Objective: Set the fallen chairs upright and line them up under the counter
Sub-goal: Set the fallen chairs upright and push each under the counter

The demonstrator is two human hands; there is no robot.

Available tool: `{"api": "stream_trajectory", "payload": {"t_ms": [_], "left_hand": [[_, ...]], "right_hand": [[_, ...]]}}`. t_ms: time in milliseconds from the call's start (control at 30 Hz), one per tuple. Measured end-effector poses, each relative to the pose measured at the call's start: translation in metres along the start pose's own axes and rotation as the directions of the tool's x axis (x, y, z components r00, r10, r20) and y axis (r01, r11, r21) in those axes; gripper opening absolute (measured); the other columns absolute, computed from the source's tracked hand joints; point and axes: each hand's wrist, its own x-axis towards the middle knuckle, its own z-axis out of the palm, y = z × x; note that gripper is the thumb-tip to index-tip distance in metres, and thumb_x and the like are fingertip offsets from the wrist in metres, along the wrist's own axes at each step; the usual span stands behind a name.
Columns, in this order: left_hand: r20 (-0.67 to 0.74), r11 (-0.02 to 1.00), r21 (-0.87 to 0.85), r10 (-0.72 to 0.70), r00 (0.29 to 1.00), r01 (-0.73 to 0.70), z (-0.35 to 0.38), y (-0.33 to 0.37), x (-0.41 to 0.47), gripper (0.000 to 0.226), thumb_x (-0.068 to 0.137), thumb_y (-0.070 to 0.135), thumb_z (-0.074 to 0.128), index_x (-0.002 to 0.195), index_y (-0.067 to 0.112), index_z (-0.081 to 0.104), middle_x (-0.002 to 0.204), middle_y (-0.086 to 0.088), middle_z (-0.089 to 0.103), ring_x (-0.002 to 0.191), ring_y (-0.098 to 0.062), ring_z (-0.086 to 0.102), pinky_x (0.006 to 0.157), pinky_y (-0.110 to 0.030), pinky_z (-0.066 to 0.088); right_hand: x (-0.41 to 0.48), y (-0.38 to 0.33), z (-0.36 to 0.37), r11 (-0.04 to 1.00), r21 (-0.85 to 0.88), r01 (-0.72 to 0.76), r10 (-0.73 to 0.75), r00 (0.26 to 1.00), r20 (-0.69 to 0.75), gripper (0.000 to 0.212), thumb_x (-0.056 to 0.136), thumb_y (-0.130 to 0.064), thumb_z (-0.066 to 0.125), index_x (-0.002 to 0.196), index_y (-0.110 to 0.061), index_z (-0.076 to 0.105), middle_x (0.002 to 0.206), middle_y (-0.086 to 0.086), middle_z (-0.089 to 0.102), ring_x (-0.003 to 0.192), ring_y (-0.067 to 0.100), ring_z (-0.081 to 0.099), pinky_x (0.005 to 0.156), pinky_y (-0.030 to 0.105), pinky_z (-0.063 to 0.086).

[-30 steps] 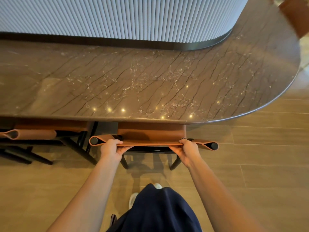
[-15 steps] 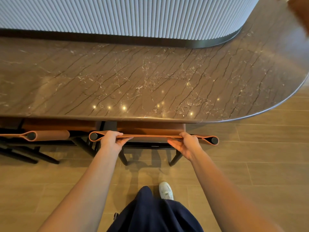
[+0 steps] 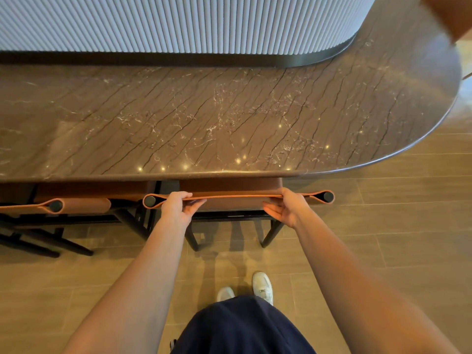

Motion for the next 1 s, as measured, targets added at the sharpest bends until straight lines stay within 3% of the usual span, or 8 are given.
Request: {"api": "stream_trajectory", "payload": {"t_ms": [67, 133, 200, 267, 400, 600, 800, 1000], "left_hand": [[0.035, 1.0, 0.006, 0.004, 0.999, -0.004, -0.001, -0.002, -0.005, 0.017, 0.09, 0.0, 0.057, 0.106, 0.007, 0.054, 0.11, -0.02, 0.061, 0.099, -0.035, 0.063, 0.063, -0.047, 0.058], [0.073, 1.0, 0.001, -0.01, 0.997, 0.01, -0.002, -0.006, -0.01, 0.012, 0.092, 0.008, 0.058, 0.104, 0.008, 0.054, 0.111, -0.019, 0.06, 0.107, -0.034, 0.061, 0.078, -0.049, 0.055], [0.086, 1.0, 0.007, -0.018, 0.996, 0.018, 0.0, -0.014, -0.016, 0.019, 0.093, 0.012, 0.058, 0.111, 0.008, 0.053, 0.11, -0.018, 0.059, 0.116, -0.035, 0.057, 0.093, -0.05, 0.048], [0.087, 0.999, 0.036, 0.003, 0.996, -0.006, 0.003, -0.025, -0.025, 0.024, 0.093, 0.015, 0.058, 0.115, 0.01, 0.052, 0.114, -0.018, 0.059, 0.117, -0.035, 0.056, 0.095, -0.05, 0.048], [0.196, 0.98, 0.187, 0.031, 0.98, -0.068, 0.016, -0.06, -0.053, 0.043, 0.096, 0.023, 0.055, 0.137, 0.013, 0.045, 0.139, -0.015, 0.051, 0.127, -0.031, 0.05, 0.107, -0.047, 0.037], [0.309, 0.931, 0.318, 0.078, 0.948, -0.18, 0.041, -0.117, -0.101, 0.04, 0.097, 0.027, 0.049, 0.135, 0.012, 0.05, 0.135, -0.01, 0.056, 0.125, -0.026, 0.052, 0.109, -0.044, 0.032], [0.444, 0.921, 0.301, 0.093, 0.891, -0.246, 0.072, -0.192, -0.16, 0.028, 0.099, 0.027, 0.044, 0.118, 0.018, 0.061, 0.109, -0.002, 0.067, 0.117, -0.022, 0.056, 0.106, -0.043, 0.033], [0.548, 0.896, 0.346, 0.05, 0.835, -0.28, 0.12, -0.265, -0.212, 0.036, 0.098, 0.04, 0.043, 0.116, 0.016, 0.062, 0.12, -0.004, 0.066, 0.117, -0.021, 0.058, 0.105, -0.041, 0.035]], "right_hand": [[-0.006, 0.003, -0.004, 1.0, -0.005, 0.017, -0.017, 1.0, 0.009, 0.033, 0.099, -0.028, 0.051, 0.126, -0.01, 0.052, 0.112, 0.018, 0.067, 0.089, 0.029, 0.07, 0.059, 0.036, 0.057], [-0.012, 0.006, -0.011, 0.999, 0.02, 0.034, -0.034, 0.999, 0.036, 0.038, 0.098, -0.033, 0.051, 0.129, -0.012, 0.052, 0.115, 0.016, 0.066, 0.088, 0.027, 0.07, 0.057, 0.033, 0.056], [-0.019, 0.01, -0.019, 0.997, 0.055, 0.044, -0.049, 0.996, 0.081, 0.039, 0.099, -0.033, 0.05, 0.132, -0.013, 0.05, 0.118, 0.014, 0.065, 0.088, 0.027, 0.069, 0.056, 0.032, 0.056], [-0.027, 0.013, -0.026, 0.994, 0.089, 0.056, -0.067, 0.99, 0.125, 0.037, 0.1, -0.033, 0.048, 0.131, -0.014, 0.047, 0.119, 0.013, 0.065, 0.09, 0.026, 0.069, 0.06, 0.033, 0.056], [-0.046, 0.021, -0.044, 0.987, 0.137, 0.089, -0.119, 0.965, 0.234, 0.026, 0.102, -0.031, 0.04, 0.112, -0.012, 0.053, 0.119, 0.015, 0.067, 0.086, 0.023, 0.072, 0.064, 0.031, 0.056], [-0.079, 0.02, -0.113, 0.98, 0.113, 0.164, -0.19, 0.94, 0.283, 0.023, 0.099, -0.026, 0.044, 0.113, -0.017, 0.06, 0.102, 0.007, 0.074, 0.09, 0.021, 0.072, 0.074, 0.034, 0.054], [-0.11, 0.015, -0.234, 0.957, 0.155, 0.247, -0.282, 0.92, 0.273, 0.022, 0.098, -0.029, 0.047, 0.112, -0.023, 0.062, 0.103, 0.002, 0.075, 0.092, 0.019, 0.071, 0.079, 0.036, 0.051], [-0.135, 0.0, -0.344, 0.925, 0.217, 0.314, -0.354, 0.918, 0.18, 0.021, 0.098, -0.03, 0.044, 0.107, -0.026, 0.062, 0.098, 0.0, 0.075, 0.092, 0.017, 0.069, 0.079, 0.035, 0.05]]}}
